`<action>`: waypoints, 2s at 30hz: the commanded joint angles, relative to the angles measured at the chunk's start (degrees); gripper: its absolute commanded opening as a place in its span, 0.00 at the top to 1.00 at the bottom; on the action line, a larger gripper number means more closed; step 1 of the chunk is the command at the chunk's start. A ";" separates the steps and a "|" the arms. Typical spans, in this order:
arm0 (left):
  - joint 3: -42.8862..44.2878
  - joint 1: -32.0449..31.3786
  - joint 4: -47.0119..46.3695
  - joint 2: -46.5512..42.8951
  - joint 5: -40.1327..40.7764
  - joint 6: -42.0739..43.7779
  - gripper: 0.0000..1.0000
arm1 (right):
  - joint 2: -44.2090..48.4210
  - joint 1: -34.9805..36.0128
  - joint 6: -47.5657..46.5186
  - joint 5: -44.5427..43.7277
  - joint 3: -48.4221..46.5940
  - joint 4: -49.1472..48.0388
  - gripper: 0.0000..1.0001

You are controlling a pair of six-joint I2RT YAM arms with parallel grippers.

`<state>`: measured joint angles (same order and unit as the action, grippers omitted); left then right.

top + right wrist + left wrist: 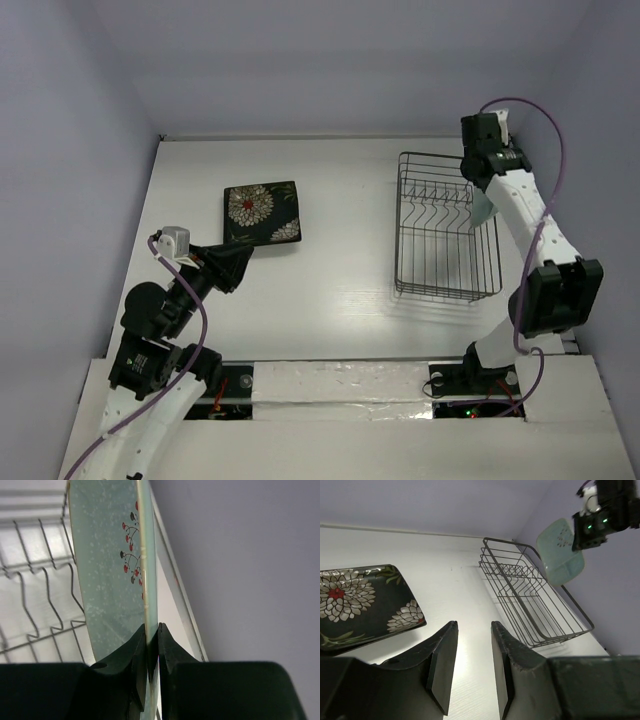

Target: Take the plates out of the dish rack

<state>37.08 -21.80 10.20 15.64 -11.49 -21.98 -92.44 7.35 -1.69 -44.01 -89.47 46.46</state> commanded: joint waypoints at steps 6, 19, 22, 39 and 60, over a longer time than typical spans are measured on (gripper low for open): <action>0.45 -0.35 -1.76 1.50 0.24 -0.35 0.70 | 13.86 9.75 6.78 2.25 -6.78 -4.35 1.00; 0.45 -0.35 -1.58 2.73 1.64 -0.52 0.70 | 22.48 27.27 25.67 43.53 24.06 -36.32 1.00; 0.45 -0.35 -1.50 3.34 1.90 -0.52 0.70 | 22.22 30.43 28.66 48.47 30.64 -43.80 1.00; 0.54 0.80 -1.32 4.93 2.52 -0.52 0.69 | 11.94 34.66 40.72 45.86 48.07 -62.01 1.00; 0.62 1.85 -1.49 5.19 1.82 -0.08 0.51 | 7.63 35.71 36.59 42.17 49.48 -52.88 0.45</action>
<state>37.08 -20.38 10.59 20.49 -9.26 -22.17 -85.25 42.09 36.36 0.73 -38.54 -5.19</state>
